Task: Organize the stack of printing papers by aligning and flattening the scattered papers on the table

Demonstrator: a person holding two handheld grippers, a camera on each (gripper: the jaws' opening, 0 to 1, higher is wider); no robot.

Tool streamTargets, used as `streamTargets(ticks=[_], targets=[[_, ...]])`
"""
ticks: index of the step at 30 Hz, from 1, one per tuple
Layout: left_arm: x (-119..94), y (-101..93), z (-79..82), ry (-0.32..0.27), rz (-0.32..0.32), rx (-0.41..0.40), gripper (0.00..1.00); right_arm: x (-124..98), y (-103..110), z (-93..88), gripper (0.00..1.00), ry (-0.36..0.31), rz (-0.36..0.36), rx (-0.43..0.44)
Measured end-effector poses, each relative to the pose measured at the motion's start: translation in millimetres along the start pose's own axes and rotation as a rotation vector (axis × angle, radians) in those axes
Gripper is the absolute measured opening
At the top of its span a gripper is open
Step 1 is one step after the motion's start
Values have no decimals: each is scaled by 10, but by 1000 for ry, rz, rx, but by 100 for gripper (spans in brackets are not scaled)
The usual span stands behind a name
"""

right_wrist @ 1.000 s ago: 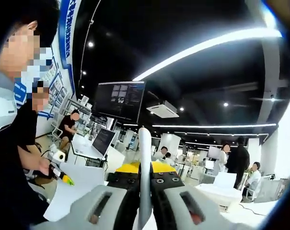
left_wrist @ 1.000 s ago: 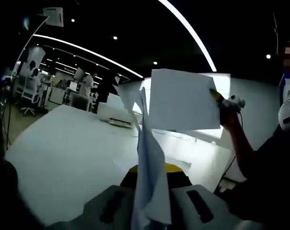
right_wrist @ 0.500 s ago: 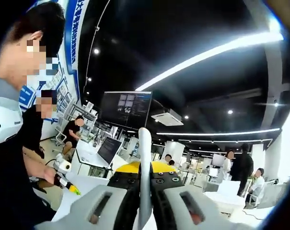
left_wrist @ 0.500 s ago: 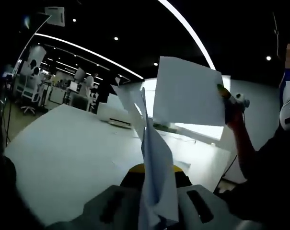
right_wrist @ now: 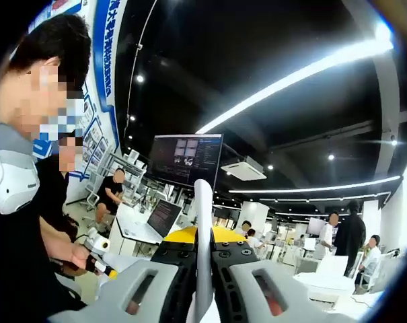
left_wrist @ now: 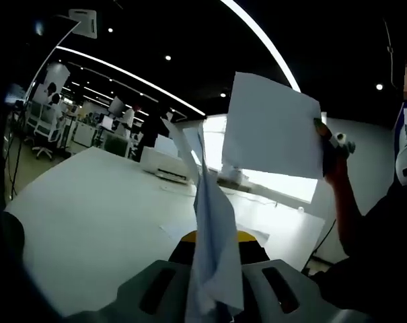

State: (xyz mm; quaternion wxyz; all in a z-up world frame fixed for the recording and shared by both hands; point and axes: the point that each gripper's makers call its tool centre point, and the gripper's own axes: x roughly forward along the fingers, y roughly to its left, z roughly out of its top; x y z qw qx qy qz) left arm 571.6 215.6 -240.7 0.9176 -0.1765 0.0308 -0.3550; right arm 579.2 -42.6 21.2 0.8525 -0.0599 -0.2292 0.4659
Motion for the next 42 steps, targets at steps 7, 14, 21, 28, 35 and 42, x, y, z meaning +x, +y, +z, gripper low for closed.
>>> streamTargets(ticks=[7, 14, 21, 28, 35, 42], targets=[[9, 0, 7, -9, 2, -12, 6, 22, 110, 56, 1, -29, 31, 45], [-8, 24, 47, -24, 13, -17, 6, 46, 205, 115, 1, -46, 53, 54], [-1, 18, 32, -30, 16, -28, 6, 54, 245, 18, 1, -34, 50, 58], [-9, 15, 36, -34, 14, -31, 6, 15, 222, -191, 1, -26, 27, 130], [-3, 8, 40, -36, 7, -34, 6, 46, 278, -366, 1, -3, 31, 184], [1, 2, 42, -36, 4, -34, 6, 112, 382, -393, 1, 7, 62, 197]])
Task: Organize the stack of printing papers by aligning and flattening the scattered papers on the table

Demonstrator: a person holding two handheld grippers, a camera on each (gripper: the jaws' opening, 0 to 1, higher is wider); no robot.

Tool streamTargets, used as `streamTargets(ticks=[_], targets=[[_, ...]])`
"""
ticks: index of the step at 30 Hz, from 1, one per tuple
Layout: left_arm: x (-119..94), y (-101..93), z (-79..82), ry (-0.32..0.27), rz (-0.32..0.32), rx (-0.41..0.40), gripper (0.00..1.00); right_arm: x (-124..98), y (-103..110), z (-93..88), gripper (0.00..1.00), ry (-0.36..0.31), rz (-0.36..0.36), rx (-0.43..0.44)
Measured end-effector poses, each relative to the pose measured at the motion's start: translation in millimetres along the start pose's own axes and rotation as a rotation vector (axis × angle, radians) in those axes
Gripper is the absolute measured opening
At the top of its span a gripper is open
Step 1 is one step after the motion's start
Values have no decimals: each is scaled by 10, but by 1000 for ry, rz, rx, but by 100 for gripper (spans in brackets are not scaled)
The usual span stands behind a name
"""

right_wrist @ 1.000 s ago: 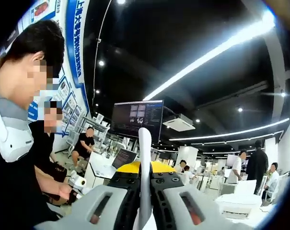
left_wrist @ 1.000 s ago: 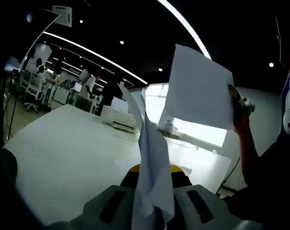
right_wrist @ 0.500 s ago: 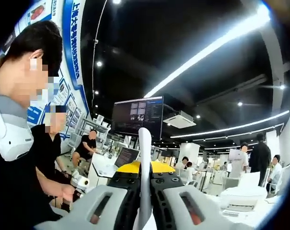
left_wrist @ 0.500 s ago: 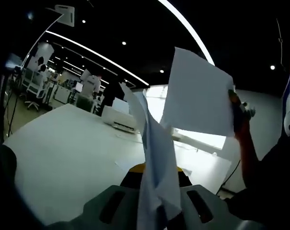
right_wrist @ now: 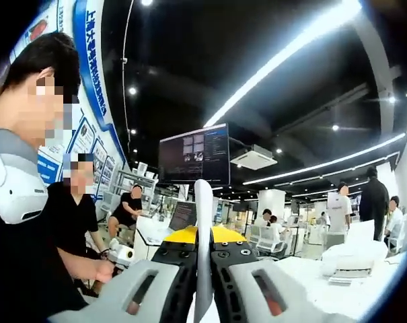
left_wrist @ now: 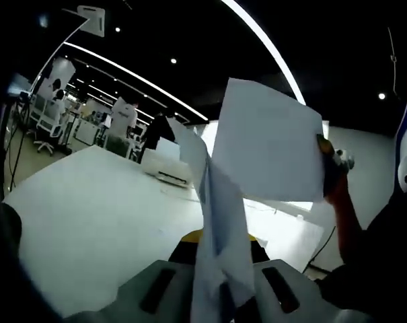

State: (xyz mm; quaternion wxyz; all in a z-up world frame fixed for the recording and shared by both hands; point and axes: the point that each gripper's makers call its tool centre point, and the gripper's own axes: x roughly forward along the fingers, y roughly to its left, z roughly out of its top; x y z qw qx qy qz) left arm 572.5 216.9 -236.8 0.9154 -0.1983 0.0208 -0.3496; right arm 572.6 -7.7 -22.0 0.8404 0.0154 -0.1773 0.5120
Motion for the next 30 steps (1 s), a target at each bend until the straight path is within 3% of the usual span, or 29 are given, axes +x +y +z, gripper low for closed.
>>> streamTargets(ticks=[8, 14, 21, 30], targets=[[0, 15, -7, 0, 2, -4, 6, 22, 144, 167, 1, -53, 39, 19], [7, 12, -2, -2, -2, -6, 6, -2, 170, 147, 1, -74, 59, 79], [2, -106, 47, -26, -51, 2, 6, -35, -6, -199, 1, -37, -3, 138], [11, -108, 43, -31, -54, -9, 6, -78, -236, -559, 0, -1, -91, 177]])
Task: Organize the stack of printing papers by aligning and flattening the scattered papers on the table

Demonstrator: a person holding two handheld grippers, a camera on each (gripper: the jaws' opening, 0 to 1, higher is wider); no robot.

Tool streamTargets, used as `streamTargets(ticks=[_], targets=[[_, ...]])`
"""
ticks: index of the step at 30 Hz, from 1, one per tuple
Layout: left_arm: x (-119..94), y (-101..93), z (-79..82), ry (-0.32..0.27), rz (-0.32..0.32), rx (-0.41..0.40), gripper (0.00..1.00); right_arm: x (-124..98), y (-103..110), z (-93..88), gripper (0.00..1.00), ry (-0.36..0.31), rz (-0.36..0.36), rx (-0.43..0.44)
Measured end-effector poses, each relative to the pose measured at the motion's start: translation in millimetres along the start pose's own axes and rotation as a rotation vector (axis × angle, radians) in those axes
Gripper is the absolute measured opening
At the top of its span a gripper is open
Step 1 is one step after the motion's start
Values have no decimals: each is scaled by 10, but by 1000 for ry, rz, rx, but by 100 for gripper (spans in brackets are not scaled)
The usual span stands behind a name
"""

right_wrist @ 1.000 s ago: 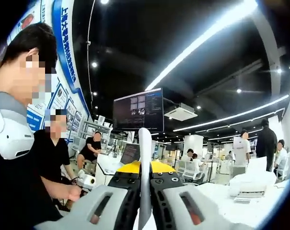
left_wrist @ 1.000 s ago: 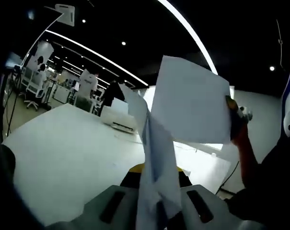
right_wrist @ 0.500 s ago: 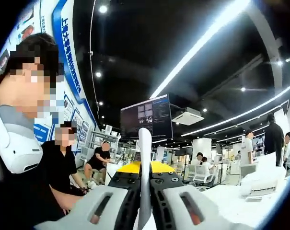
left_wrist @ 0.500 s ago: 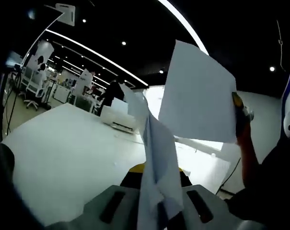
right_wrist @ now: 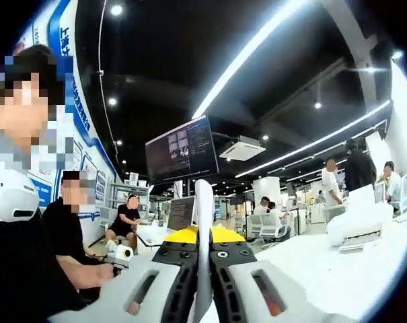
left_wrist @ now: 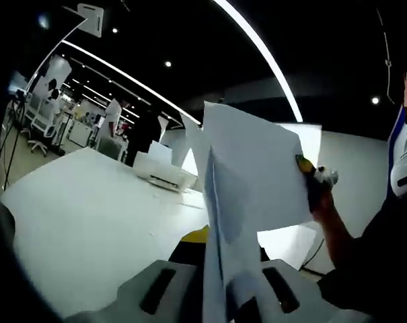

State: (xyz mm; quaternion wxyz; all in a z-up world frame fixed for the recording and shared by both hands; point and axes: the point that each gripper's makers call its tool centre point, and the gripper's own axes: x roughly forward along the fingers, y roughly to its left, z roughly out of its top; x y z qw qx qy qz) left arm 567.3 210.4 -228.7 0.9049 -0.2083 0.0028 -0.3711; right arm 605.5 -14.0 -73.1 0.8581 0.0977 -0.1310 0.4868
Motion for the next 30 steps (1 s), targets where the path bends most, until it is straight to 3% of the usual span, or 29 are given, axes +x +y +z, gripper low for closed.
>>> streamTargets(ticks=[17, 30], targets=[[-10, -7, 41, -35, -15, -12, 6, 130, -245, -438, 0, 18, -58, 96], [0, -9, 39, -42, -27, -24, 6, 68, -560, -407, 0, -55, -129, 139]])
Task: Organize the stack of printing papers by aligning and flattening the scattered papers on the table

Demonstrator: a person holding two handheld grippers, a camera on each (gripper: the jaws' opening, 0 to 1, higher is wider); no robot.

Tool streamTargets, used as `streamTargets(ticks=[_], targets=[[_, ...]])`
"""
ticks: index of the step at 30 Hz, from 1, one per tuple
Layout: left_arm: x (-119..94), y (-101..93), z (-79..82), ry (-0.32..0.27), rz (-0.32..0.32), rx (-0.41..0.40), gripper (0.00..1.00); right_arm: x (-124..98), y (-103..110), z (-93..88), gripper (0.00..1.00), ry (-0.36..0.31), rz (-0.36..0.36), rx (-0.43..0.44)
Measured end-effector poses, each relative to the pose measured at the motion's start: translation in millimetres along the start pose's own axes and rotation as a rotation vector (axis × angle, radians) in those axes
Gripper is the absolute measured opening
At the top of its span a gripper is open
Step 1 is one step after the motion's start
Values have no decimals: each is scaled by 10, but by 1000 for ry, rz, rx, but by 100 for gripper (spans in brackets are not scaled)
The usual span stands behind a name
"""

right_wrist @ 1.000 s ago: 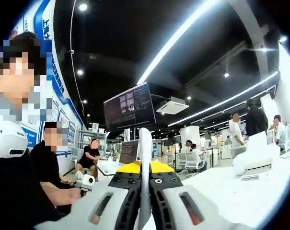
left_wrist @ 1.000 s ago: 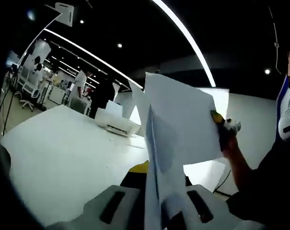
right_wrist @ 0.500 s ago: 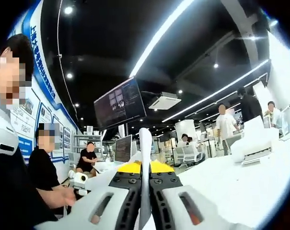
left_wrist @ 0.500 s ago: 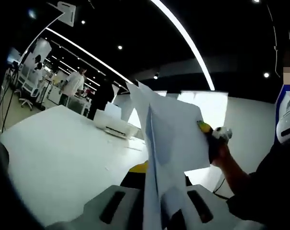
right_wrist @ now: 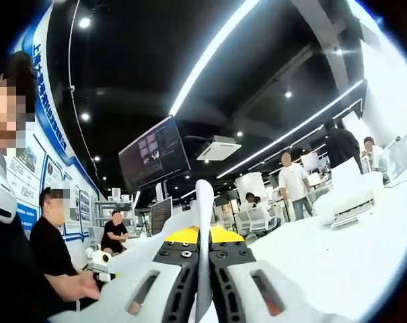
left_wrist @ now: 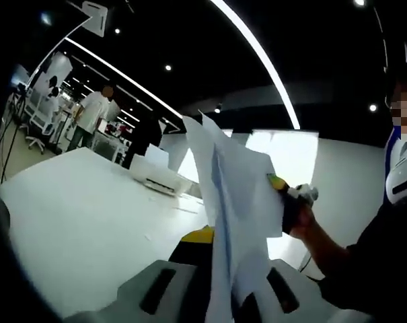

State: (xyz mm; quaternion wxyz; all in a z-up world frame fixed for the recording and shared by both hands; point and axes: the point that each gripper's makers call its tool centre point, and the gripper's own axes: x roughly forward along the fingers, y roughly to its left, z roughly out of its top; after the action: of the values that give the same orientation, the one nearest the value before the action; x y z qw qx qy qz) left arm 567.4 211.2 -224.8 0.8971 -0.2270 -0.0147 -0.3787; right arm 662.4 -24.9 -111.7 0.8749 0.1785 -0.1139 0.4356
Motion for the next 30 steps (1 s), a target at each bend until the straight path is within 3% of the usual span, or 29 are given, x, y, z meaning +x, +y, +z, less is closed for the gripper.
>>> streamTargets(ticks=[9, 16, 19, 25, 30], targets=[[-9, 13, 18, -2, -13, -6, 6, 96, -35, -45, 0, -1, 9, 11], [-10, -21, 35, 5, -18, 4, 6, 76, -94, -178, 0, 93, 19, -77], [-15, -19, 55, 2, -16, 6, 6, 39, -71, -224, 0, 175, 68, -100], [9, -41, 30, 8, -23, 5, 6, -12, -19, -128, 0, 181, 77, -163], [61, -111, -33, 27, -42, 9, 7, -13, -46, -149, 0, 189, 81, -154]])
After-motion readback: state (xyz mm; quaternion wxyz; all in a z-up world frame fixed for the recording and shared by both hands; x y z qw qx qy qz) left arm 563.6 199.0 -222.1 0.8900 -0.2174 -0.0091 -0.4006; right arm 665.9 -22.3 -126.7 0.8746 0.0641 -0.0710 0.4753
